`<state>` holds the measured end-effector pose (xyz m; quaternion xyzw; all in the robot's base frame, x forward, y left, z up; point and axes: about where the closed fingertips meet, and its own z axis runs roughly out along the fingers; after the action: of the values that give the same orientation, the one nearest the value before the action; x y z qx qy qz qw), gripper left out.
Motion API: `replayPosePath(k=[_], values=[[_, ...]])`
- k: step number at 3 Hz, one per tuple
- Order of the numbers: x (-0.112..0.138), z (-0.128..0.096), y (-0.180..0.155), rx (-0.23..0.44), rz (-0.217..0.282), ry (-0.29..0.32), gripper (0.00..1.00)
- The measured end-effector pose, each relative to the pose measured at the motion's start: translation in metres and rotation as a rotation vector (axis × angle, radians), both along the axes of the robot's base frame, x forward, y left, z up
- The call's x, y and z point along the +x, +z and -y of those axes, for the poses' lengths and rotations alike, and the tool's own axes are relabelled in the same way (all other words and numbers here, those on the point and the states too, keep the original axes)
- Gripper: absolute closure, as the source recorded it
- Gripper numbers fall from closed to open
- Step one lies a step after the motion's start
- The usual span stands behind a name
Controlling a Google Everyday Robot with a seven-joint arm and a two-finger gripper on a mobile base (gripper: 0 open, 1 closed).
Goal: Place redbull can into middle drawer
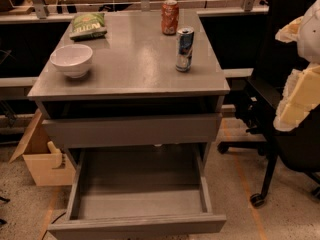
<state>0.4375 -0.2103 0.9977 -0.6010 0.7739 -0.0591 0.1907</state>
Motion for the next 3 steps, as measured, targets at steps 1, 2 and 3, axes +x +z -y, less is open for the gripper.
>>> replayPosePath(k=[1,2,3], values=[[0.0,0.0,0.0,0.0,0.0,0.0,0.0],[0.023,-0.006,0.004,0.067,0.047,-0.011,0.0],[0.065,-0.029,0.006,0.197,0.068,-0.016,0.0]])
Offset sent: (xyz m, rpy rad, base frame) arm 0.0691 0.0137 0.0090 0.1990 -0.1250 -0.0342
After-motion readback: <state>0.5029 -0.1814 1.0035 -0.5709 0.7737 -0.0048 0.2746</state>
